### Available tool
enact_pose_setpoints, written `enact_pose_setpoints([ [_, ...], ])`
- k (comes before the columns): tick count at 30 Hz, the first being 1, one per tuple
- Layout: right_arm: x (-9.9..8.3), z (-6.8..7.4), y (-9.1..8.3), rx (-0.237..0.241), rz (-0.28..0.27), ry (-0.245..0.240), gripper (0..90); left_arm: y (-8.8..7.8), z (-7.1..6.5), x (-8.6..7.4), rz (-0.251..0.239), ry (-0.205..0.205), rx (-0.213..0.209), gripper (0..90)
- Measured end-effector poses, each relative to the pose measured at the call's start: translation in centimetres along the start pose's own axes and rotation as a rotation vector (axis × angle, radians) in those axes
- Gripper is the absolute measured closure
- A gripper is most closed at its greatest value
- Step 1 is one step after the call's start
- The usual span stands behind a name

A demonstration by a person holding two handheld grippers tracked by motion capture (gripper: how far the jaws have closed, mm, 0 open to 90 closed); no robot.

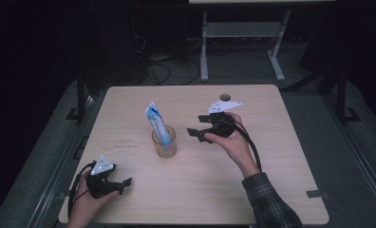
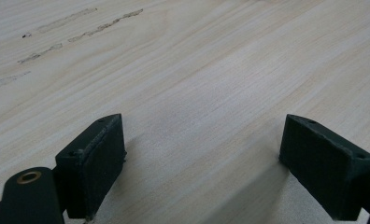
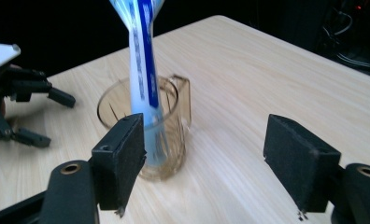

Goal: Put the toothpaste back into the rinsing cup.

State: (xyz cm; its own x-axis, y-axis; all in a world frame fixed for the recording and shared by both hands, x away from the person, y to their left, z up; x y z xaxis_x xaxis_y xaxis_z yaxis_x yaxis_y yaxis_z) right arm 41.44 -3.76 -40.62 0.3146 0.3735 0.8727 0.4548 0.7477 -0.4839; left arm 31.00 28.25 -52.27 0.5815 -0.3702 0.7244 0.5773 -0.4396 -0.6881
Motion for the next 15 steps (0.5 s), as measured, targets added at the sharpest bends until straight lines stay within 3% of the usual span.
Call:
enact_pose_setpoints([
  [15,-5.0,-0.6,-4.3,-0.068,0.008,0.038,25.6,0.0,0.0,0.0,0.000,0.000,0.000,13.3],
])
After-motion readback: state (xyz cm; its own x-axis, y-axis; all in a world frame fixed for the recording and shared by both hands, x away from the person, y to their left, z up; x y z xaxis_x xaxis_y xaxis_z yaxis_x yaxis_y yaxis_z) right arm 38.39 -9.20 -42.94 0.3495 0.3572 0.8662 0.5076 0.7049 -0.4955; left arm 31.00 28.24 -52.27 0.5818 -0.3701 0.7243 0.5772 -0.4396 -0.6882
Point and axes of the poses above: each handheld gripper's, and its own axes: y roughly forward along the jaws, x roughly out of its top, z roughly to its left, the point moved 7 cm from there along y, roughly forward along the jaws, and after that the axes turned 4 degrees about -y, right-handed, at the moved point
